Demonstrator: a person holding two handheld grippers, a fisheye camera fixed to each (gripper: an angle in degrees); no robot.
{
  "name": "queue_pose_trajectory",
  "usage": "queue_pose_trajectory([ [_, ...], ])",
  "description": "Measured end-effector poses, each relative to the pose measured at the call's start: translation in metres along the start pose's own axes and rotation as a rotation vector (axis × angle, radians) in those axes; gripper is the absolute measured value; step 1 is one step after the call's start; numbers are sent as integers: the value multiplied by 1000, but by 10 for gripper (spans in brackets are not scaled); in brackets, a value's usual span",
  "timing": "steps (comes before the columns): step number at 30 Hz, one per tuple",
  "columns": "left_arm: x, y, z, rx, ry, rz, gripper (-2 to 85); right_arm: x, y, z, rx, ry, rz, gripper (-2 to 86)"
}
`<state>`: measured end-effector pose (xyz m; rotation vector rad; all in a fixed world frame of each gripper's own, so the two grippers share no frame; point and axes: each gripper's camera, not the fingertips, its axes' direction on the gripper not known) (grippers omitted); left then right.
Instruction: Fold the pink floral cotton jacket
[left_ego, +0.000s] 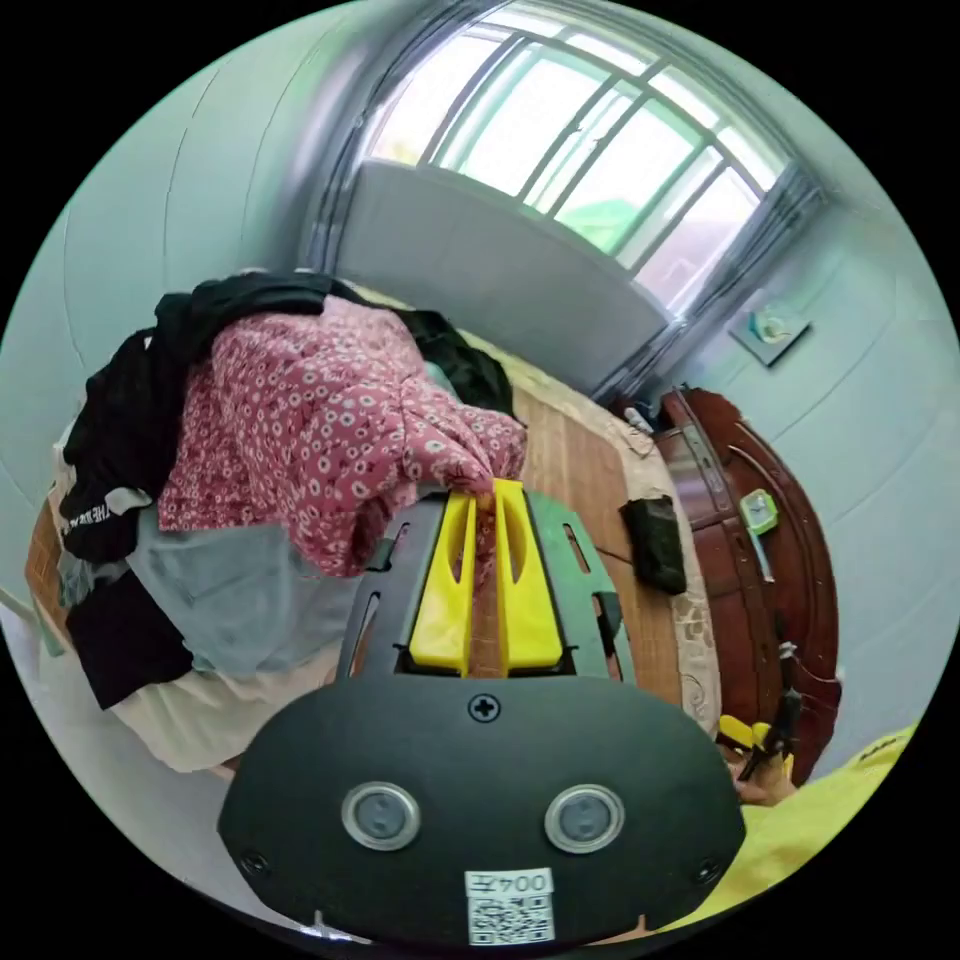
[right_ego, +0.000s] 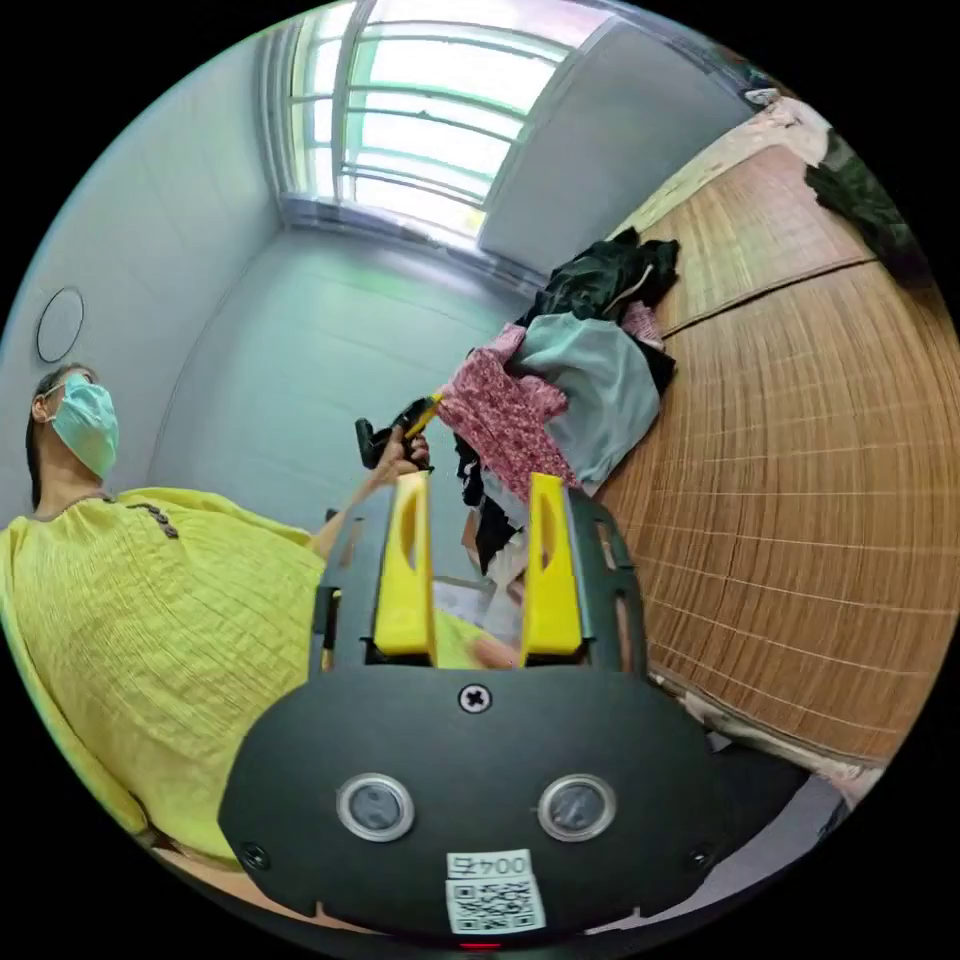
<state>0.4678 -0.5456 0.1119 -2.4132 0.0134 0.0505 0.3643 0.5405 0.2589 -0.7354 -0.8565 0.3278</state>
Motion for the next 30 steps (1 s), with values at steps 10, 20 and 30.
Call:
queue_pose_trajectory([
  [10, 55, 29, -87, -101, 446, 230, 44, 7, -27, 52, -152, -168, 48, 293],
  [20, 120, 52, -61, -431, 710, 491, 46, 21, -11, 47, 101, -250, 6, 207],
  [30, 44, 74, 8, -768, 685, 248, 68, 46, 25, 63, -90, -187, 138, 44],
])
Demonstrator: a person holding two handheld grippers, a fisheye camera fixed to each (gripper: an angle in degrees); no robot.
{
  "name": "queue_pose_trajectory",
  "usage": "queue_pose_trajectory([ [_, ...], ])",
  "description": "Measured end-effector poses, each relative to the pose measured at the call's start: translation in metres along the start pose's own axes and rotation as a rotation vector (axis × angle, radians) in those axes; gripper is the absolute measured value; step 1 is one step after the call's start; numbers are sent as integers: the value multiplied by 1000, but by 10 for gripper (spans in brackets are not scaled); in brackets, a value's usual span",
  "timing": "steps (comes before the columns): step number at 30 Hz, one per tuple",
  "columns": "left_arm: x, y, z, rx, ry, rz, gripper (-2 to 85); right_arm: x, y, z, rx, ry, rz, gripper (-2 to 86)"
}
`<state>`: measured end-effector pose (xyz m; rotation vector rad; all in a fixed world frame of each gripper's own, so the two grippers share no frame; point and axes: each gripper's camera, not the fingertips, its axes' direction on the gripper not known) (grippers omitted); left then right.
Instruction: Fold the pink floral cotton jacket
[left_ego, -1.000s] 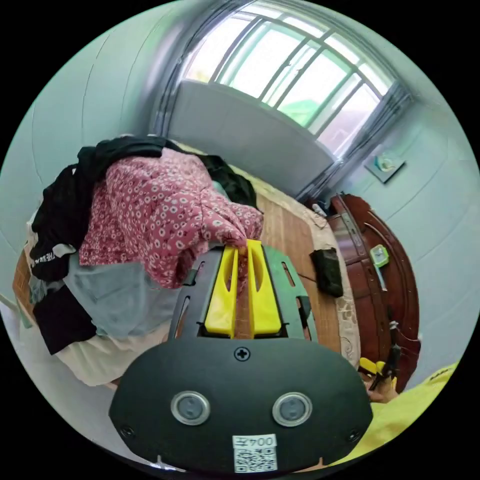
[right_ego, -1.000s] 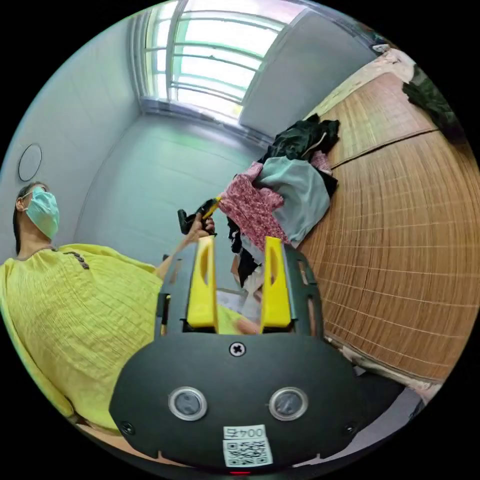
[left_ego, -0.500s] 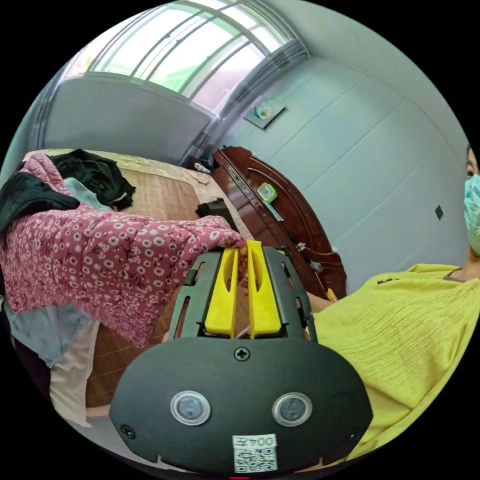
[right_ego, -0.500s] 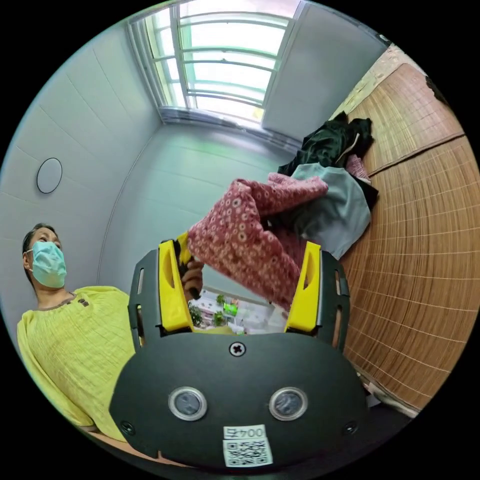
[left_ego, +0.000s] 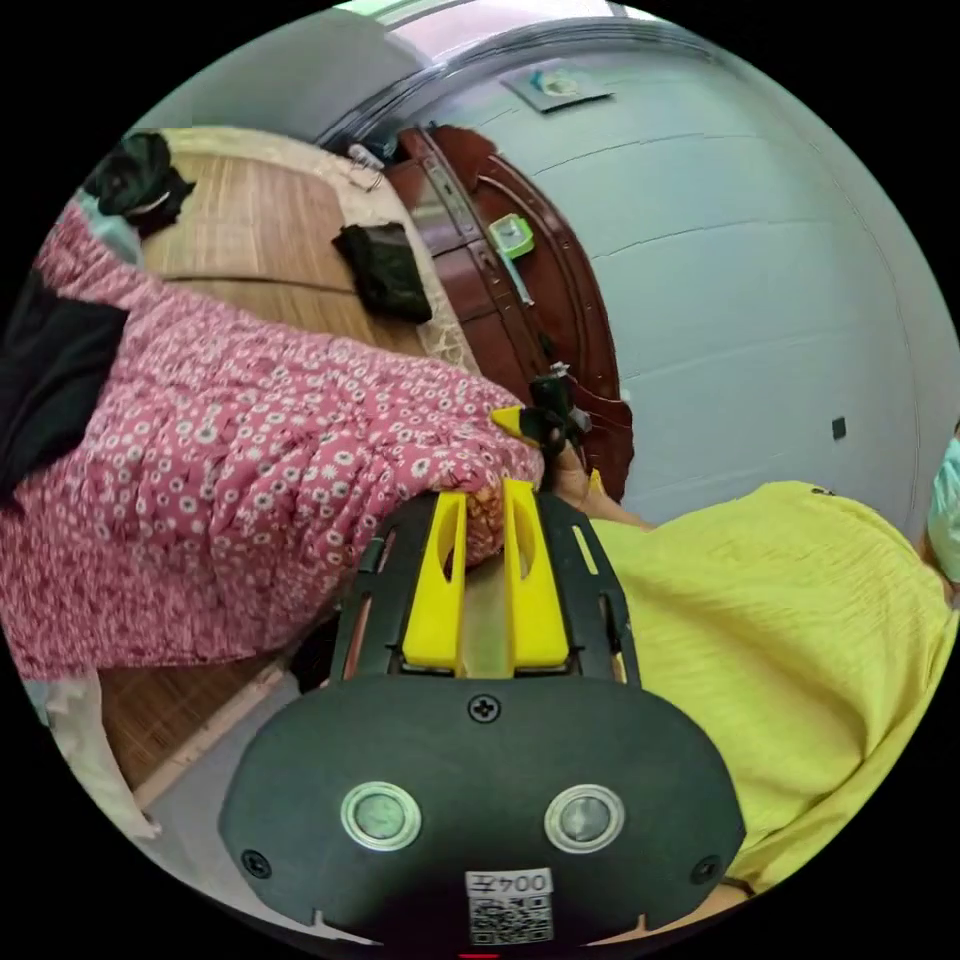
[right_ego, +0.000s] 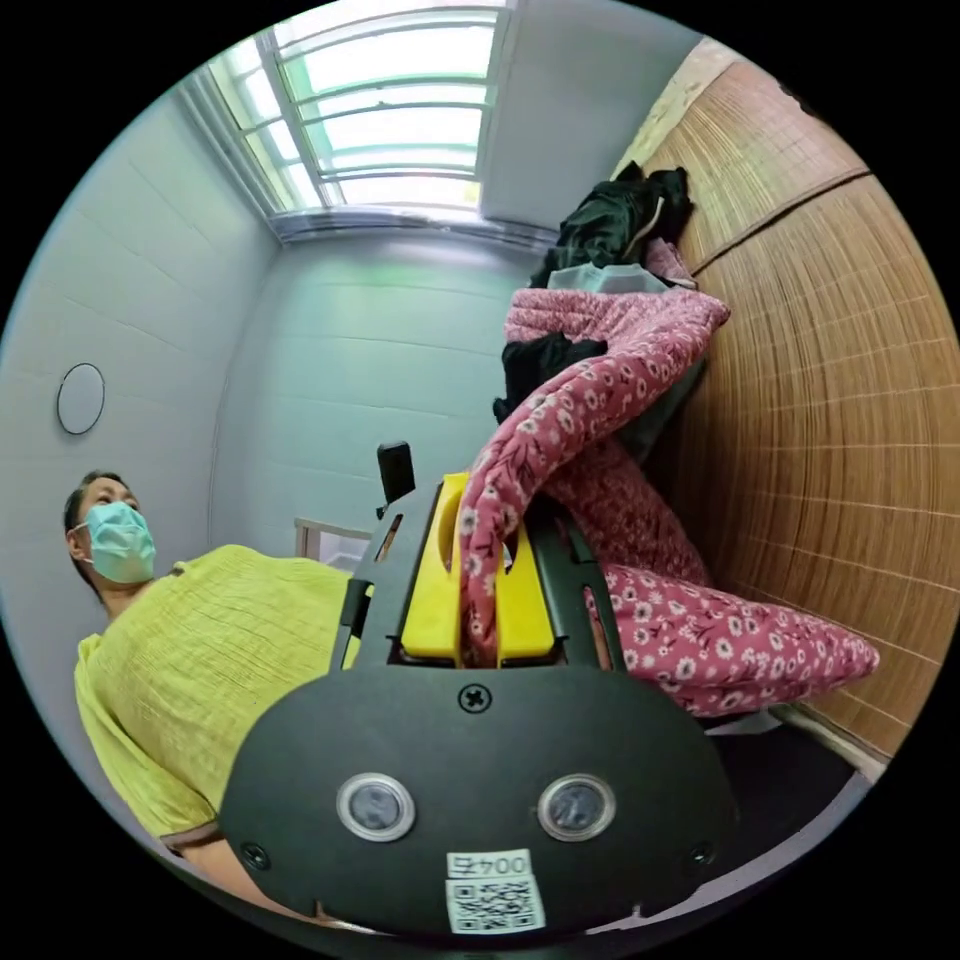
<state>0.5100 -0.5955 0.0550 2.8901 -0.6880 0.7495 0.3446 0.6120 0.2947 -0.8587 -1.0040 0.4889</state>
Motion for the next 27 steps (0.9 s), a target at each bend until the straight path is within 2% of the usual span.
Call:
queue_pose_trajectory([
  [2, -3, 10, -5, -10, -3, 2, 70, -3, 1, 24, -63, 48, -4, 44],
  [4, -5, 14, -13, -52, 73, 25, 70, -5, 0, 35, -86, 73, -6, 42],
  [6, -17, 18, -27, -113, 167, 20, 68, -7, -4, 40, -82, 92, -1, 41],
  [8, -28, 23, -45, -99, 175, -17, 72, -8, -9, 44, -70, 81, 6, 40],
  [10, -42, 27, -71, -3, 47, -102, 88, -12, -12, 51, -71, 76, 0, 40],
  [12, -49, 25, -107, 190, -282, -215, 142, -18, -13, 62, -88, 83, -11, 42],
  [14, -45, 7, -117, 247, -515, -245, 199, -23, -12, 79, -126, 97, -22, 43],
  [15, -42, -12, -116, 251, -613, -239, 234, -24, -12, 83, -135, 103, -24, 44],
  [18, -42, -64, -98, 168, -842, -250, 264, -29, -12, 100, -166, 129, -32, 45],
  [21, -56, -97, -74, 35, -982, -284, 253, -33, -12, 111, -178, 142, -33, 46],
  [24, -74, -106, -61, -38, -997, -345, 215, -37, -9, 119, -178, 163, -34, 47],
  [27, -69, -110, -71, -6, -986, -365, 130, -39, -5, 130, -189, 205, -29, 48],
])
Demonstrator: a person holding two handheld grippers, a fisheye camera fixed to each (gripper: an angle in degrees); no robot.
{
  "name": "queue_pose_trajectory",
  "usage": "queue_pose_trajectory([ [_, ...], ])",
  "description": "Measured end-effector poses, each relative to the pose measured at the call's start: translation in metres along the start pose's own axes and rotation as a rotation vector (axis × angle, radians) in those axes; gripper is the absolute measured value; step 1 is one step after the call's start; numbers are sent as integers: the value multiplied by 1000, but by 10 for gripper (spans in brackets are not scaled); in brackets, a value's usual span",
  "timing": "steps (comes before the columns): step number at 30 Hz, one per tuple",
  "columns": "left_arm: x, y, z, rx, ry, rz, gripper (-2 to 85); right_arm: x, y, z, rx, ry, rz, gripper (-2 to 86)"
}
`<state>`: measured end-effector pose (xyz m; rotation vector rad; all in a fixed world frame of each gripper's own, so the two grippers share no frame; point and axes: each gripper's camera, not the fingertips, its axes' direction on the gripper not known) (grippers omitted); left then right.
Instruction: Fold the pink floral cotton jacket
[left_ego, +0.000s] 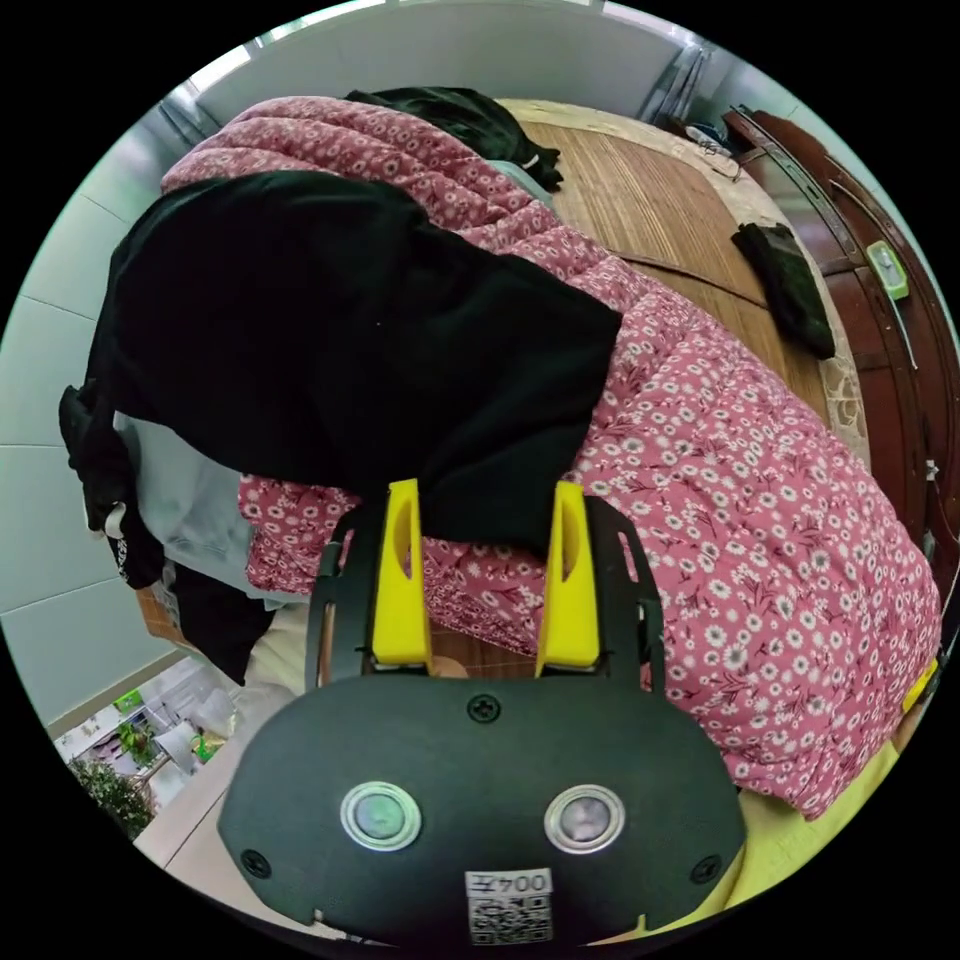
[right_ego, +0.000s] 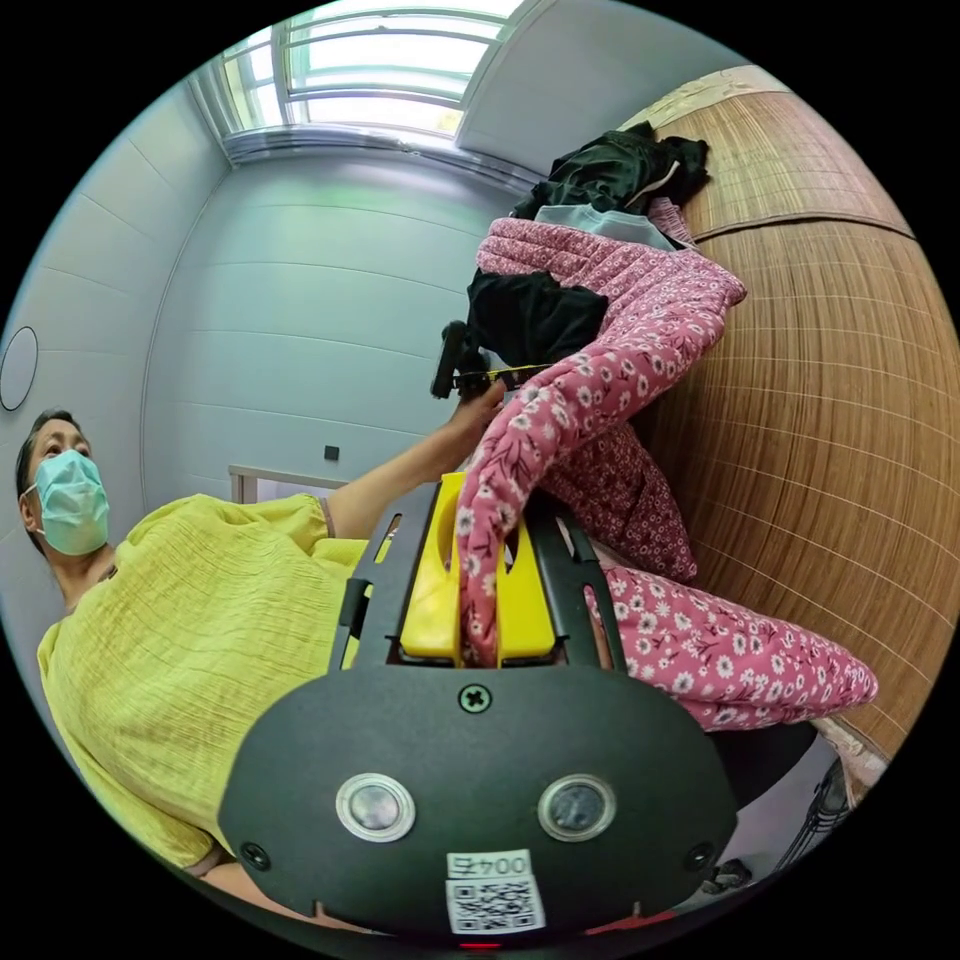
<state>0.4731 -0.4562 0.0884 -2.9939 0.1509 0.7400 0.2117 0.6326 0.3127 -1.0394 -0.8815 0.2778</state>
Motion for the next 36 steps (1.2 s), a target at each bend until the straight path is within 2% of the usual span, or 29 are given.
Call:
queue_pose_trajectory([
  [5, -38, 12, -75, 217, 162, -48, 53, 1, -4, 14, 13, -10, 9, 48],
  [10, -108, 30, -153, 369, 27, -171, 40, -2, -9, 31, 8, -3, 4, 48],
  [13, -160, 27, -171, 310, -80, -262, 48, -8, -12, 41, -7, 19, -11, 49],
  [15, -196, 21, -168, 206, -155, -318, 61, -11, -14, 47, -13, 29, -21, 49],
  [20, -232, 20, -170, 92, -257, -395, 108, -21, -15, 64, -26, 64, -43, 48],
  [22, -226, 19, -177, 143, -182, -373, 141, -25, -16, 70, -26, 73, -52, 48],
  [26, -157, 6, -173, 261, 308, -193, 209, -41, -22, 86, -46, 110, -106, 48],
  [27, -125, -2, -165, 246, 442, -117, 219, -44, -24, 90, -52, 117, -118, 48],
  [30, -39, -22, -140, 152, 655, 46, 260, -63, -34, 110, -101, 161, -186, 47],
  [32, 5, -33, -128, 86, 708, 94, 308, -79, -43, 129, -159, 214, -248, 47],
  [36, 76, -57, -127, 4, 643, 190, 414, -99, -54, 158, -254, 266, -338, 44],
])
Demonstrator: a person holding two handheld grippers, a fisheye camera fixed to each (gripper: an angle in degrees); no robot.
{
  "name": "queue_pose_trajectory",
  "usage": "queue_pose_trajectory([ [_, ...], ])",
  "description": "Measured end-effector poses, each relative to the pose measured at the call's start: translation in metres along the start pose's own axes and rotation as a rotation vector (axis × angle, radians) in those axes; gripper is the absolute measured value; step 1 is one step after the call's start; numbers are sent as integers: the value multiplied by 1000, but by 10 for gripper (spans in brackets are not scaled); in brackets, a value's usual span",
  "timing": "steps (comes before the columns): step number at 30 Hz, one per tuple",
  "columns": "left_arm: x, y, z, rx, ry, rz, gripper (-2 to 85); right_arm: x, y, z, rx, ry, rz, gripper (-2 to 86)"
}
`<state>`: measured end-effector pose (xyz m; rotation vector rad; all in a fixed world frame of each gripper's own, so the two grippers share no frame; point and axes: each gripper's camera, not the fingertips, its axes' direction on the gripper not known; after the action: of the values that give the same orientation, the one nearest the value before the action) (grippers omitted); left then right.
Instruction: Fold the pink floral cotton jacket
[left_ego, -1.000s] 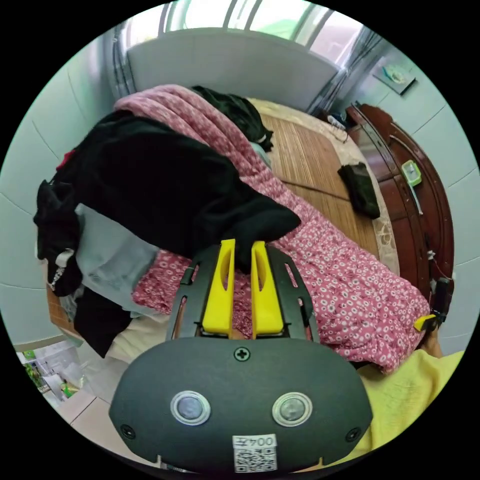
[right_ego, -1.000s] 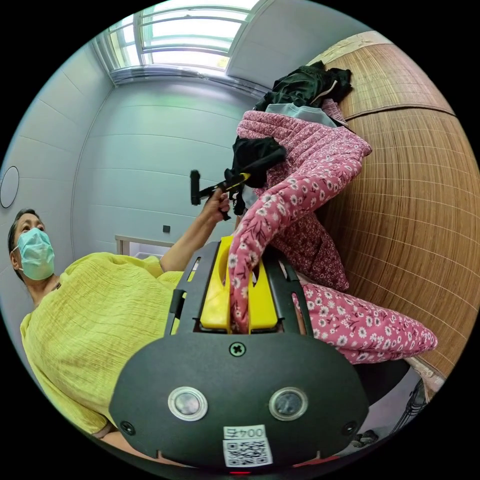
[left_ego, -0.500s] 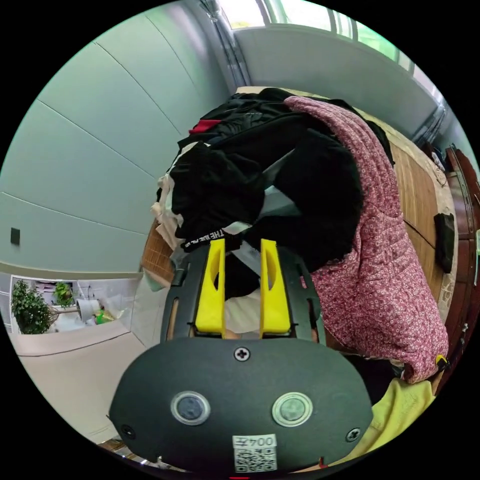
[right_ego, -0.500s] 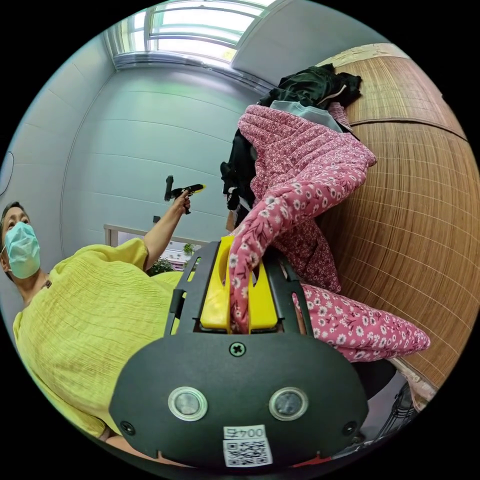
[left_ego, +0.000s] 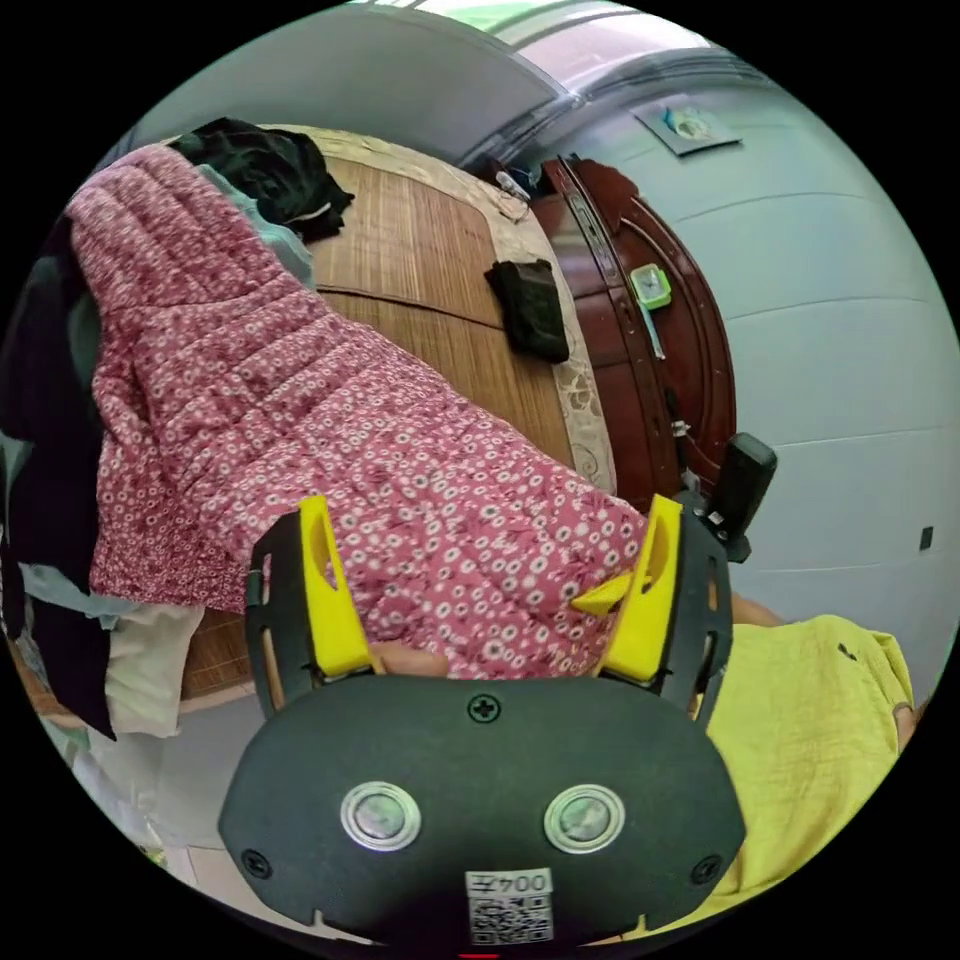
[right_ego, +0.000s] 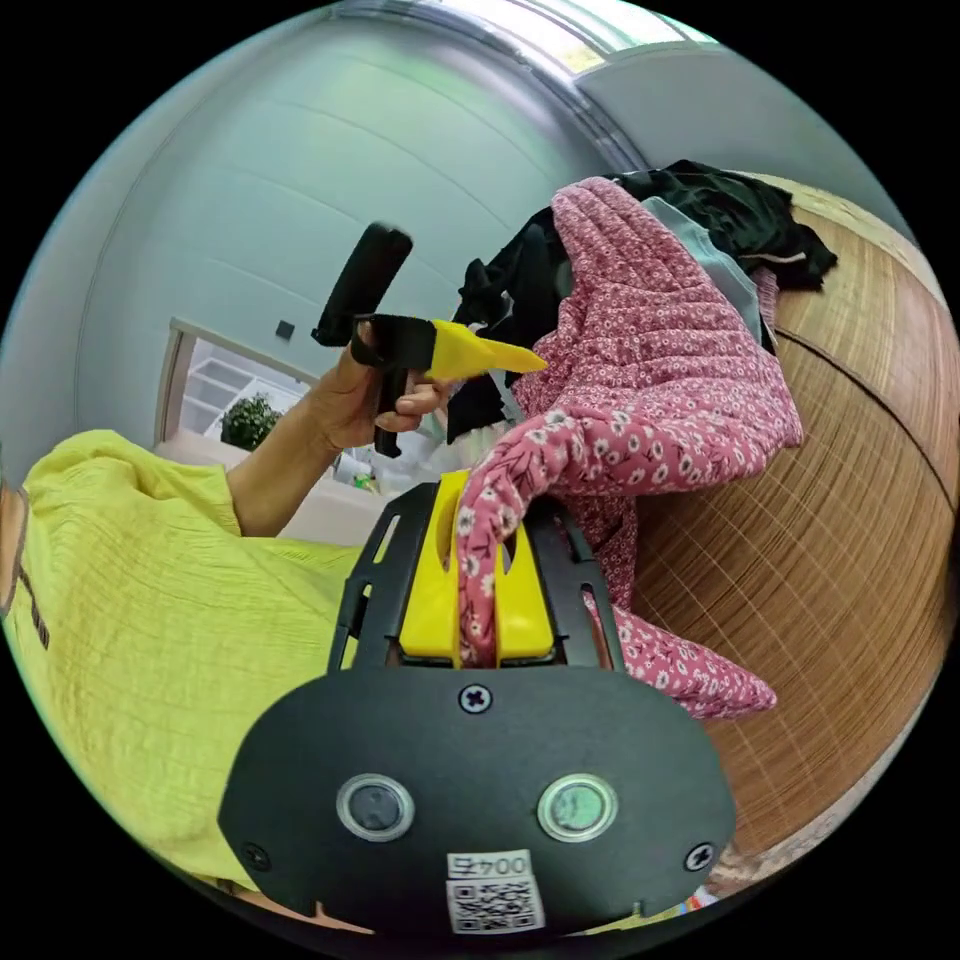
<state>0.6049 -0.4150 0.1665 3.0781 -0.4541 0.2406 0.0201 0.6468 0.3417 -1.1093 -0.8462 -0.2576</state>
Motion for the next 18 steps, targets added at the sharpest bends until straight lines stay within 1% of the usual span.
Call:
queue_pose_trajectory([
  [4, 26, -20, 16, -134, -104, 35, 461, -31, -25, 24, -93, 66, -134, 40],
  [7, 22, -26, 18, -197, -52, -55, 474, -61, -30, 44, -143, 125, -258, 37],
  [8, 20, -25, 19, -231, -64, -88, 476, -75, -28, 51, -163, 153, -324, 37],
  [9, 20, -22, 19, -261, -124, -111, 477, -82, -27, 54, -168, 172, -360, 37],
  [11, 23, -13, 20, -299, -179, -146, 477, -108, -16, 64, -191, 262, -499, 37],
  [13, 29, -3, 27, -345, -172, -176, 477, -123, -6, 74, -227, 337, -593, 36],
  [16, 37, 10, 35, -368, -173, -232, 475, -132, 7, 88, -300, 343, -646, 35],
  [18, 47, 18, 54, -450, -208, -246, 475, -138, 14, 89, -308, 339, -680, 35],
])
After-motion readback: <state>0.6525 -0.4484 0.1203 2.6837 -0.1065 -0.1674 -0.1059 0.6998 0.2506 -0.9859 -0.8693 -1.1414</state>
